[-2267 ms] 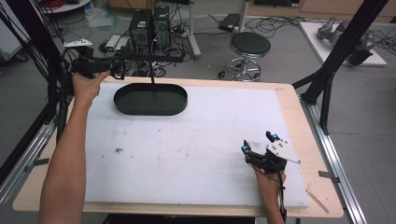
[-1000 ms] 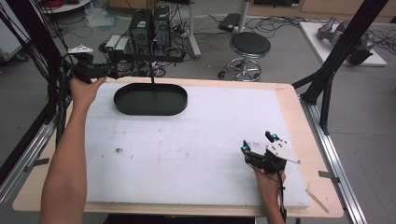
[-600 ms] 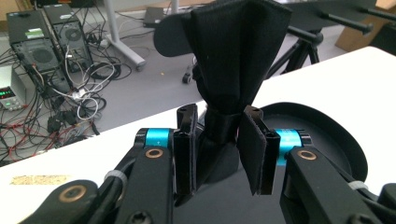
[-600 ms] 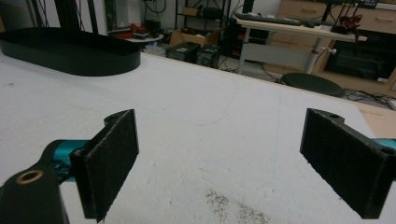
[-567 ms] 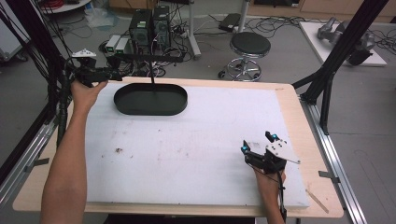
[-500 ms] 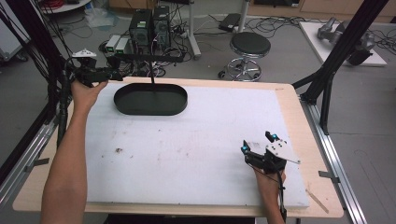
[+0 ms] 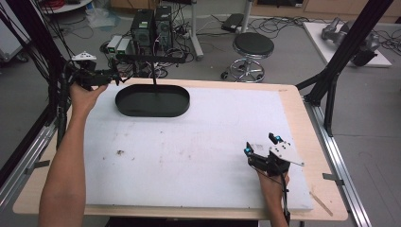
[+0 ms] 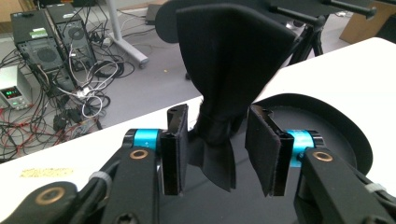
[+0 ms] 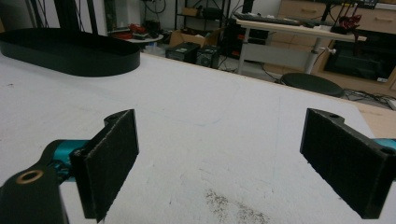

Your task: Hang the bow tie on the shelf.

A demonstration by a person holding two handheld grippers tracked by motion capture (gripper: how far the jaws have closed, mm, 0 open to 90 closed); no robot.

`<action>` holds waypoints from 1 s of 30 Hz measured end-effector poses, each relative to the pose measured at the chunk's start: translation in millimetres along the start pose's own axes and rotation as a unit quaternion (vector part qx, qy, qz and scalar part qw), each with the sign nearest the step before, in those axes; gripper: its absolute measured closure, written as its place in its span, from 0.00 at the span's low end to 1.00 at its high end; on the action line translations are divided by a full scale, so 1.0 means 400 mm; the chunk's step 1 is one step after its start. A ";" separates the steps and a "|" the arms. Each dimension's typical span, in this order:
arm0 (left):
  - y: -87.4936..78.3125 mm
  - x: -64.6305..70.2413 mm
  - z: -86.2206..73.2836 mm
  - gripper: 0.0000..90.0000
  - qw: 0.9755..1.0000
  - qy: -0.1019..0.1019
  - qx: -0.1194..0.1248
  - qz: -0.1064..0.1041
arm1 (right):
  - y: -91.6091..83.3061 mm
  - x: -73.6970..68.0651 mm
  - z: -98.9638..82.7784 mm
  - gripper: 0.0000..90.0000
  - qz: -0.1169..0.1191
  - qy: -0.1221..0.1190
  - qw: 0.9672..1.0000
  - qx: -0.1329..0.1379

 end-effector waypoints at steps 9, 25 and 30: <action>-0.039 0.021 0.008 0.54 1.000 0.010 0.019 -0.001 | 0.000 0.000 0.000 0.12 0.001 0.000 1.000 0.001; -0.126 0.085 0.015 0.30 0.995 0.036 0.091 -0.008 | 0.001 0.001 0.001 0.12 0.003 0.005 1.000 0.001; -0.160 0.112 0.006 0.24 0.992 0.046 0.113 -0.011 | 0.000 0.000 0.001 0.12 0.004 0.002 1.000 0.002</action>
Point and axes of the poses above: each handheld gripper's, and its own axes: y roughly forward along the jaws, z roughly out of its top, x roughly to its right, the point moved 4 cm from there along y, roughly forward along the jaws
